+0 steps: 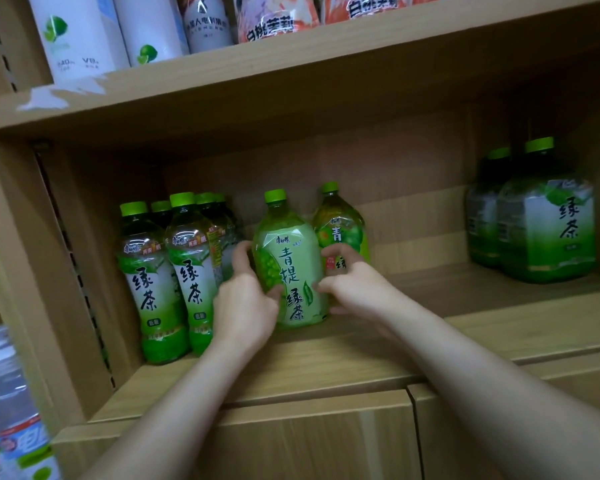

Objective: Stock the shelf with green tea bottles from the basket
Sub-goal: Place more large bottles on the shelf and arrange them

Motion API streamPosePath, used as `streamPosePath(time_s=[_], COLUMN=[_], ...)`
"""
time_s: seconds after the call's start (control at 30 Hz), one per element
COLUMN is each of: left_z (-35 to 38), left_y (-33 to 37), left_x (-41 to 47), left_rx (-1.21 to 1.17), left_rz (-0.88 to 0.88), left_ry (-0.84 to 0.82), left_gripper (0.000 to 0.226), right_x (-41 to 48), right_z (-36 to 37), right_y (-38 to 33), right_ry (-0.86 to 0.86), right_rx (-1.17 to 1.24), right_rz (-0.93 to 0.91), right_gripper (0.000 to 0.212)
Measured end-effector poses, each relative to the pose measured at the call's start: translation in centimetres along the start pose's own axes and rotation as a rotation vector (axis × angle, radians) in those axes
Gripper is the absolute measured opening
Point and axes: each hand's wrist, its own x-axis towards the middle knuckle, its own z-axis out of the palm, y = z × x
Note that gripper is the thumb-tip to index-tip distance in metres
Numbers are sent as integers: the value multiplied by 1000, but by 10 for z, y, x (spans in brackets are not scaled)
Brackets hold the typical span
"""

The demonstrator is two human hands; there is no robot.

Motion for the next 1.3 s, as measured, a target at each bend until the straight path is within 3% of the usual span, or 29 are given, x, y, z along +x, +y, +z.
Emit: streamPosePath(time_s=[0.07,0.2,0.3,0.5,0.6,0.7,0.8,0.97,1.1,1.3], left_z=[-2,19,53,106,107,93,88,103,113,114], left_y=[12,52,81,98,95,83,73,76,79,81], left_x=[-6,-18,-12,11,23,31,32,26,24,22], left_rx=[-11,-67,-154,-392,-87,200,279,471,636,738], left_rz=[39,165,183,39,182,270,262,448,492,516], left_ry=[5,-115,-247,-506,-447,-306,-309,-332,-325,-346], left_gripper=[74,72,71,80,70,72,83,90,81,73], right_x=[-2,-16,-19,13,32,44,51,49,41,35], right_z=[-12,-61,-97,-124,-121,-111,-103,-103,-112,-120], right_y=[-3,-10,-7,6,16,22,25,26,23,25], right_ry=[126,393,465,521,533,540,525,456,464,326], right_rx=[-173,-554,-572,-502,-433,-373,-329,-233,-420,-374], right_rz=[-76,-87,-15,97,136,101,87,44,17,52], right_gripper=[41,61,62,64,72,65,60,65,59,69])
